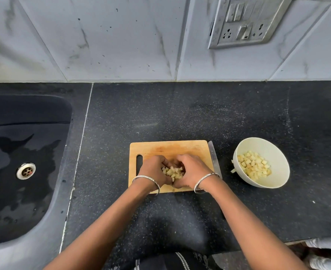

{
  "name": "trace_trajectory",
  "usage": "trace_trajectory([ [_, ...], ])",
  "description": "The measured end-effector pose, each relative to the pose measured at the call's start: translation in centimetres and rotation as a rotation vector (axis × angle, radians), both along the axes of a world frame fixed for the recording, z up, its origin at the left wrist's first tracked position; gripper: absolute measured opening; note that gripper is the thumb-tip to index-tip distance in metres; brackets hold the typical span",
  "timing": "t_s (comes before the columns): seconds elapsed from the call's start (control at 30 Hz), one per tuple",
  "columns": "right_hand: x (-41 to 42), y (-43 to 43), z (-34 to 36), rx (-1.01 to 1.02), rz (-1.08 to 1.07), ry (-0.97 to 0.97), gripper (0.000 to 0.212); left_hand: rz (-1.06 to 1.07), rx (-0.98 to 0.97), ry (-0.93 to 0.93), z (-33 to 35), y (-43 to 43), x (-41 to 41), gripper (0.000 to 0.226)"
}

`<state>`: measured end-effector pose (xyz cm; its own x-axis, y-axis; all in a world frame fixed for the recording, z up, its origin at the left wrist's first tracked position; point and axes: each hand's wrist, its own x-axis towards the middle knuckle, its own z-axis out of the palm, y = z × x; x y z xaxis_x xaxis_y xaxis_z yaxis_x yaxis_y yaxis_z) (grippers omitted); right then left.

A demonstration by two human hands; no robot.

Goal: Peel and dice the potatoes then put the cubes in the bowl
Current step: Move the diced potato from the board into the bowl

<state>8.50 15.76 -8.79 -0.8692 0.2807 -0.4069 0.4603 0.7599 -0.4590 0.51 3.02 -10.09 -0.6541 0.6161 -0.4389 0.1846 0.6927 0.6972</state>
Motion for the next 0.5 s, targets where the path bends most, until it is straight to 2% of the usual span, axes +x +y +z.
trace_trajectory([
  [0.23, 0.3, 0.8, 0.7, -0.173, -0.114, 0.0, 0.041, -0.023, -0.022, -0.092, 1.2, 0.9, -1.4, 0.038],
  [0.5, 2.2, 4.2, 3.7, -0.454, -0.261, 0.024, 0.041, -0.167, 0.0, -0.16, 5.2, 4.1, -1.4, 0.033],
])
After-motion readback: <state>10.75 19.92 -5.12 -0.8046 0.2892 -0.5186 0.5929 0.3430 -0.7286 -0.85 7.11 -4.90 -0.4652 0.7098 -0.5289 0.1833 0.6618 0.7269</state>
